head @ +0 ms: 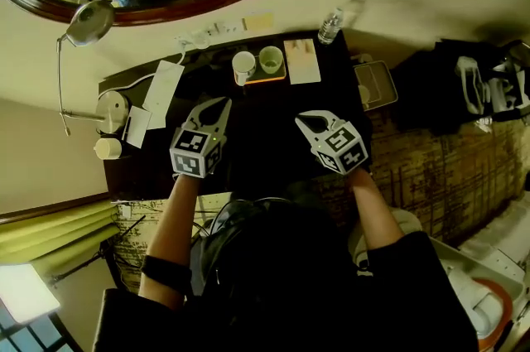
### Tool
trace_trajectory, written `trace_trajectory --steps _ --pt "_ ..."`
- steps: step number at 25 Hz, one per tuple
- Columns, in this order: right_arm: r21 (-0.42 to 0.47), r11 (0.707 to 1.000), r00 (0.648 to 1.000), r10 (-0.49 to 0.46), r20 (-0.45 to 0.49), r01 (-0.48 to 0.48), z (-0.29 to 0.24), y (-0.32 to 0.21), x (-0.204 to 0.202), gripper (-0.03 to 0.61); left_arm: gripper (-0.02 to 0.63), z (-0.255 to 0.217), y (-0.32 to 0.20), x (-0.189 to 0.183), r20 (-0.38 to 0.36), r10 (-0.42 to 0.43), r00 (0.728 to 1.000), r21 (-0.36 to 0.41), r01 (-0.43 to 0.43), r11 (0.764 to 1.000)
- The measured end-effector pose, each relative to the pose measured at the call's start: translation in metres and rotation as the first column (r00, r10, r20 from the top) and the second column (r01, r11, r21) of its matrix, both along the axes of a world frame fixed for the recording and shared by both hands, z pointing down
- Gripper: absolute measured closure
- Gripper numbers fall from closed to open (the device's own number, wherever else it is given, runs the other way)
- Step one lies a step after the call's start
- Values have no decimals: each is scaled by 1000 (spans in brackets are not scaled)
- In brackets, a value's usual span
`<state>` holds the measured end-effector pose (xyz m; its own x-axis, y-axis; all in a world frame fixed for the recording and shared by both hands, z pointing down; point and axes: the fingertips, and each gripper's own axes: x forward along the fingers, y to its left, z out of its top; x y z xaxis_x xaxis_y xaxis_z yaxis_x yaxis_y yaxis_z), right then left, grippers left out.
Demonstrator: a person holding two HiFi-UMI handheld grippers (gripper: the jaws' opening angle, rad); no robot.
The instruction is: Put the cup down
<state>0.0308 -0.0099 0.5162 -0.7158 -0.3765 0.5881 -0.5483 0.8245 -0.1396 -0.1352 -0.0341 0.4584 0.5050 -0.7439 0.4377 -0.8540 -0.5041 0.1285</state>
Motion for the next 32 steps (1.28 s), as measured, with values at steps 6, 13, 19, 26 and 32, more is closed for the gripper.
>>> trace_trajectory --steps 6,13,19,26,32 --pt "16 1000 1000 4 -4 -4 -6 4 1 580 627 1 28 -4 -26 -32 999 12 33 999" --pt "7 999 999 42 -14 -42 -1 13 14 580 627 10 50 -2 -15 -11 1000 1 11 1000" --pt "1 998 998 66 -13 -66 4 11 20 580 627 6 51 3 -23 15 1000 -10 -15 1000" --pt "0 996 996 91 -15 -91 12 3 26 580 627 8 50 6 -9 21 1000 -6 -21 1000" --pt "-17 994 994 107 -22 -107 24 -3 28 580 627 12 46 10 -12 31 999 -18 -31 999"
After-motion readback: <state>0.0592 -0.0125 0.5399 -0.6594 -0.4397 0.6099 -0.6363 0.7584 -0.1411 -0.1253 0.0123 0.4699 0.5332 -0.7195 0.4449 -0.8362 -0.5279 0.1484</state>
